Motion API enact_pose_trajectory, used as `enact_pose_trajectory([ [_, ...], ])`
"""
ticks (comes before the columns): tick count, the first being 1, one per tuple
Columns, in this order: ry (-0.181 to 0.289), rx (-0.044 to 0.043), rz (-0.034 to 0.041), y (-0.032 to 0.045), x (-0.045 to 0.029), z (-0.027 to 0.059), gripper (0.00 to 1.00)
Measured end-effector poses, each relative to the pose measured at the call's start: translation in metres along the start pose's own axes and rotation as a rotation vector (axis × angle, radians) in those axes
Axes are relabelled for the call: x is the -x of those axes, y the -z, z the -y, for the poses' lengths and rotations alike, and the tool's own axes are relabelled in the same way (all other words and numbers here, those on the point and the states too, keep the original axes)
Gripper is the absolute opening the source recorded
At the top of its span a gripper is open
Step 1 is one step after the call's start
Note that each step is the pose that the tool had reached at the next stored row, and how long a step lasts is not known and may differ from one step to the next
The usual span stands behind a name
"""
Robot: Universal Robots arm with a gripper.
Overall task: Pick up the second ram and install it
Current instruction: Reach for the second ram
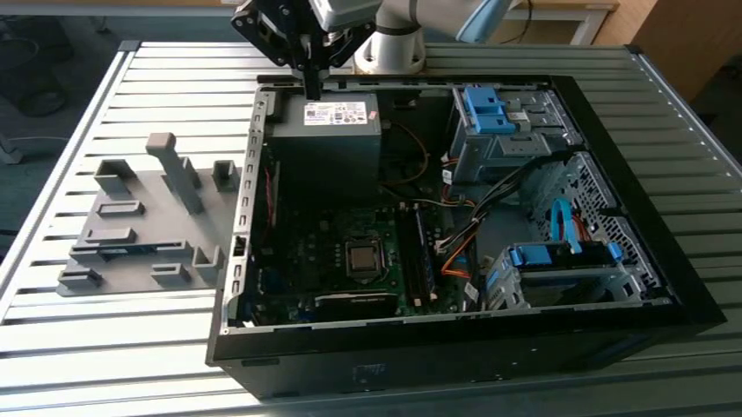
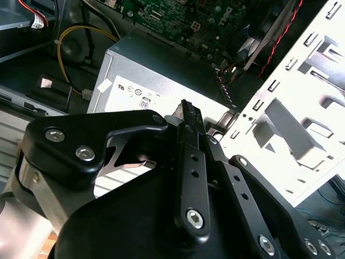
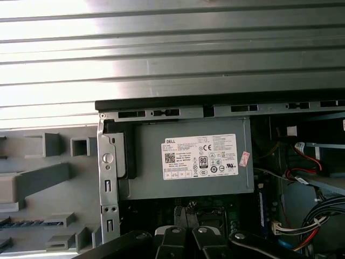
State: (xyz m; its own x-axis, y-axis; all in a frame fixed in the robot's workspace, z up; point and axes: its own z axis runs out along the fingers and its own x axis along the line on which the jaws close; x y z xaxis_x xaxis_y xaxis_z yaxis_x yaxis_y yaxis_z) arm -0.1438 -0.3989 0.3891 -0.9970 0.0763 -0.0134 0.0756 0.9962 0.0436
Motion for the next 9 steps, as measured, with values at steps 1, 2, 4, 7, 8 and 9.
enact_pose_trajectory([
  [1,0.000,0.0000,-0.0001,0.0000,-0.0002,0.0000,0.11],
  [2,0.000,-0.0001,-0.0004,-0.0001,-0.0006,0.0001,0.11],
  [4,0.000,-0.0001,-0.0007,-0.0002,-0.0011,0.0001,0.11],
  [7,0.000,-0.0001,-0.0010,-0.0003,-0.0017,0.0001,0.11],
  [8,0.000,-0.0002,-0.0011,-0.0003,-0.0019,0.0002,0.11],
  [9,0.000,-0.0002,-0.0012,-0.0004,-0.0020,0.0002,0.11],
])
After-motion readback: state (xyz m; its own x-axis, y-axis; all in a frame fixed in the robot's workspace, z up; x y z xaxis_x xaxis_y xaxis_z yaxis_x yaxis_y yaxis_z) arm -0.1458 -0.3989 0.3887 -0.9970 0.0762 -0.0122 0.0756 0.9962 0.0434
